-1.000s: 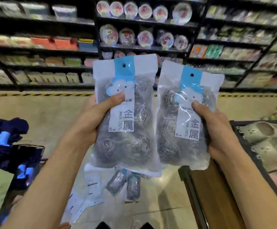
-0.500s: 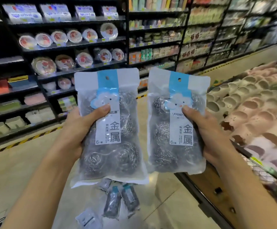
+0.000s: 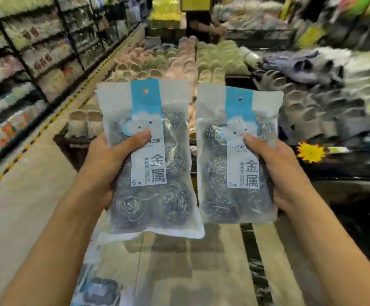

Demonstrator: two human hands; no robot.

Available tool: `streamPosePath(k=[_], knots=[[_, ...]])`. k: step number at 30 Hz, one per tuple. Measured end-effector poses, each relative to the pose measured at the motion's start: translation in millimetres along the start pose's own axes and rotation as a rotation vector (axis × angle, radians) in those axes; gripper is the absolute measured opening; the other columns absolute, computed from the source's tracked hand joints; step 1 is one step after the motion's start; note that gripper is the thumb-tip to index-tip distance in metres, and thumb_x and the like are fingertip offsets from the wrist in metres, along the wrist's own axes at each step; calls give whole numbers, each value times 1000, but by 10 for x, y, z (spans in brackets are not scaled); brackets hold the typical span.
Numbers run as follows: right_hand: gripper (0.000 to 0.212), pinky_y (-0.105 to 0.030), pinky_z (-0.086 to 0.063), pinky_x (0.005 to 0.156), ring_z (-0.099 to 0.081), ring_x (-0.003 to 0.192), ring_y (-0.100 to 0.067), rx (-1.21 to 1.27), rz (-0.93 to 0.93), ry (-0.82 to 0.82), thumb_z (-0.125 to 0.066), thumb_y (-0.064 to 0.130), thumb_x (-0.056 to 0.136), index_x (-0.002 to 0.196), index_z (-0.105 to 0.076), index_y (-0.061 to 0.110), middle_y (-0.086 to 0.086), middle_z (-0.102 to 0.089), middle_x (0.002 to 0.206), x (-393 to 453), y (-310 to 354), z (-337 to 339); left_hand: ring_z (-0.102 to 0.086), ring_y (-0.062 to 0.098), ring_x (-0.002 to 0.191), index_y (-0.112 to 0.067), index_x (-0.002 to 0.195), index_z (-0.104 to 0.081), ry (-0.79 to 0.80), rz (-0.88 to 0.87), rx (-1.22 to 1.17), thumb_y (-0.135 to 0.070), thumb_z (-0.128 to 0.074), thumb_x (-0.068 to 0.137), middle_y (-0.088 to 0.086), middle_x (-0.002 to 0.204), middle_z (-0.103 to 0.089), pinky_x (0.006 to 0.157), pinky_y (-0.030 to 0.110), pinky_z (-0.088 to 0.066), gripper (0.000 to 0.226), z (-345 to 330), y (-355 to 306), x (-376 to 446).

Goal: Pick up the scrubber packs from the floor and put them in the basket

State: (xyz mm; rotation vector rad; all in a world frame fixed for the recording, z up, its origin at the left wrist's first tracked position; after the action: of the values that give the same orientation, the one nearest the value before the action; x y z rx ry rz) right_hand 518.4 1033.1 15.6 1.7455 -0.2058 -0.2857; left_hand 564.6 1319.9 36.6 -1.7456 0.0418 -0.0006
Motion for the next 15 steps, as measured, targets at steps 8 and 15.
streamPosePath(k=[8, 15], knots=[[17, -26, -61, 60, -78, 77, -15, 4, 71, -509, -66, 22, 98, 113, -73, 18, -3, -81, 92, -836, 511, 2861, -79, 18, 77, -19, 108, -72, 442, 117, 2, -14, -75, 87, 4, 93, -81, 59, 29, -61, 21, -3030, 537, -173], [27, -31, -64, 65, -79, 81, -18, 52, 125, -922, -69, 25, 96, 120, -72, 13, -7, -81, 98, -1805, 666, 4568, -79, 19, 81, -16, 112, -74, 818, 224, 8, -19, -79, 78, 6, 98, -81, 64, 30, -62, 34, -5192, 1028, -754]])
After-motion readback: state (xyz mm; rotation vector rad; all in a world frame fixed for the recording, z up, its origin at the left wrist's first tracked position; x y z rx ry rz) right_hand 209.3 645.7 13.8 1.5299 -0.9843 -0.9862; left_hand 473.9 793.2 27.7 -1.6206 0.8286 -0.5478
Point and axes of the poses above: each hand's wrist, its own x-axis towards the middle knuckle, its own z-axis out of the back of the hand, y = z × x, the point moved 6 cm from there along x, towards the middle knuckle
